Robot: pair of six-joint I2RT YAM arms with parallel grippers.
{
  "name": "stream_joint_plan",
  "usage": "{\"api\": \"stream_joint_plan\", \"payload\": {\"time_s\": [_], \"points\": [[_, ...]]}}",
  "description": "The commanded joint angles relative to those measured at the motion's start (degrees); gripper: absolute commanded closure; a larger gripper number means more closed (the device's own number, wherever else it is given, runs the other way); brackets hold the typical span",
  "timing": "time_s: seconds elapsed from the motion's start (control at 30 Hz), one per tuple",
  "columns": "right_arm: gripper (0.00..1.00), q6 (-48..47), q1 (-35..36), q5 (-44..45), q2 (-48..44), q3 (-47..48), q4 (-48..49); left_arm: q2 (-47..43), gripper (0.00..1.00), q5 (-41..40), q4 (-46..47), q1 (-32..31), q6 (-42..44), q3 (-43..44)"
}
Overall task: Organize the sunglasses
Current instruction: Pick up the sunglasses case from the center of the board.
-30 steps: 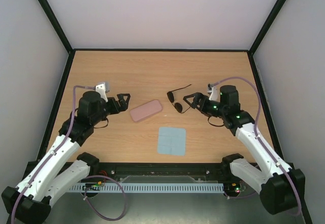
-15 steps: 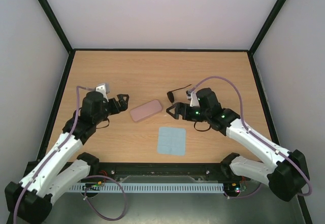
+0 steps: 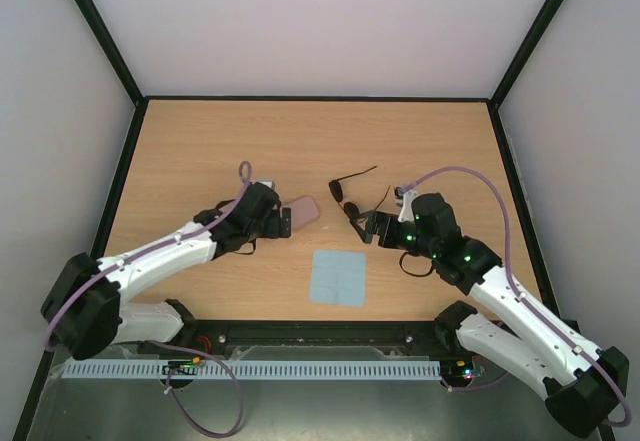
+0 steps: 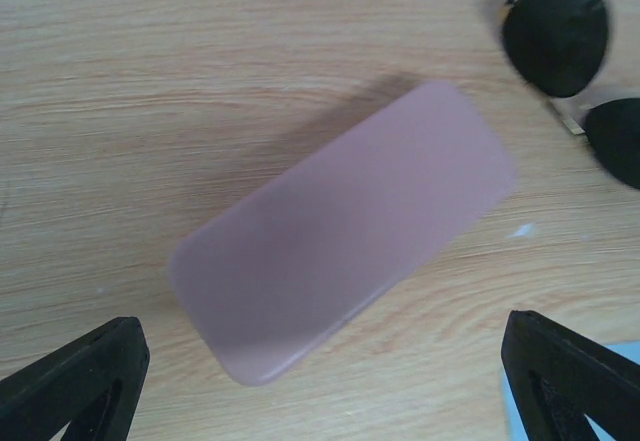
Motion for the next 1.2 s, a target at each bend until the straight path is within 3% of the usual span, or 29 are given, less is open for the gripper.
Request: {"api": "stream_joint_plan", "payload": {"time_s": [0.0, 0.13, 0.57, 1.17], "points": [[0.02, 0.4, 0.2, 1.7, -0.5, -2.3, -1.9, 5.0, 0.0, -8.9, -0.2, -2.4, 2.8, 0.8], [0.01, 0.8, 0.1, 1.4, 0.3, -3.3, -0.7, 10.8, 0.0, -11.8, 1.4, -5.3, 5.6, 2.6], [0.01, 0.2, 0.0, 2.0, 0.3, -3.4, -0.9, 25.7, 0.01, -11.5, 1.6, -5.9, 10.6, 11.8], [0.02, -0.6, -0.6, 1.6, 0.0, -3.8, -1.0, 31.6, 0.01, -13.0, 0.7, -2.1, 9.8, 16.3]]}}
